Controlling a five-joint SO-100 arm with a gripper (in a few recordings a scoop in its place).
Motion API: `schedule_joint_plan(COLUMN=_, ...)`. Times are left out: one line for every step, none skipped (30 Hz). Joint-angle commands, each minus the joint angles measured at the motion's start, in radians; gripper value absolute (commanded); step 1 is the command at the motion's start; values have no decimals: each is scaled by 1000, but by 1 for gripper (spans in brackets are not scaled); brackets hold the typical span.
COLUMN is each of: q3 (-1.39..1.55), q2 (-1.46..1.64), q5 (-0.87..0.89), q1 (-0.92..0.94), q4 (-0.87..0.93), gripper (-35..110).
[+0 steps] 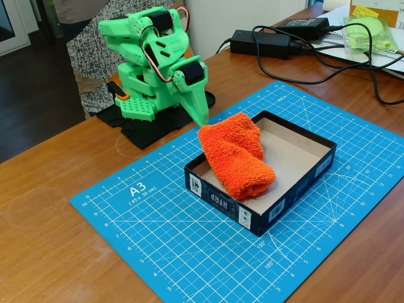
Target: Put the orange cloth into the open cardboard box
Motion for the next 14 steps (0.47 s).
schedule_joint_plan(q3=12, q2=14, q5=8, q1=18, q4=6, gripper=0)
schedule_joint_plan(q3=12, q2=14, q5=8, q1=17, q4=6, gripper=0)
schedule_joint_plan(q3=12, q2=14, q5=2, q1=8, q4=6, gripper=0)
schedule_joint_plan(q3=12, q2=14, q5=-2, q1=2, q4=6, gripper=0)
schedule_joint_plan(q3=12, q2=14, q5=-2, q1=3, q4=6, gripper=0)
schedule_joint_plan(q3=12, q2=14, q5=2, q1=8, q4=6, gripper=0)
schedule_joint_plan(q3=12, q2=14, q5=3, q1=11, q4=6, gripper=0)
schedule_joint_plan(q3=12, q2=14, q5=0, q1=5, q4=6, gripper=0)
schedule_joint_plan(q3=12, q2=14, q5=-5, q1=-3, q4=6, gripper=0)
schedule_joint_plan(q3=12, q2=14, q5=-6, q1=-6, q4=6, gripper=0)
schedule_joint_plan(q3=12, q2=14, q5=-3, q1=-2, q4=6, gripper=0)
schedule_joint_plan(q3=12, q2=14, q5=2, q1=9, q4=6, gripper=0)
schedule_joint_plan(q3=12, q2=14, q5=3, q1=12, q4=6, gripper=0)
schedule_joint_plan(q3=12, q2=14, q5=-2, q1=2, q4=6, gripper=0)
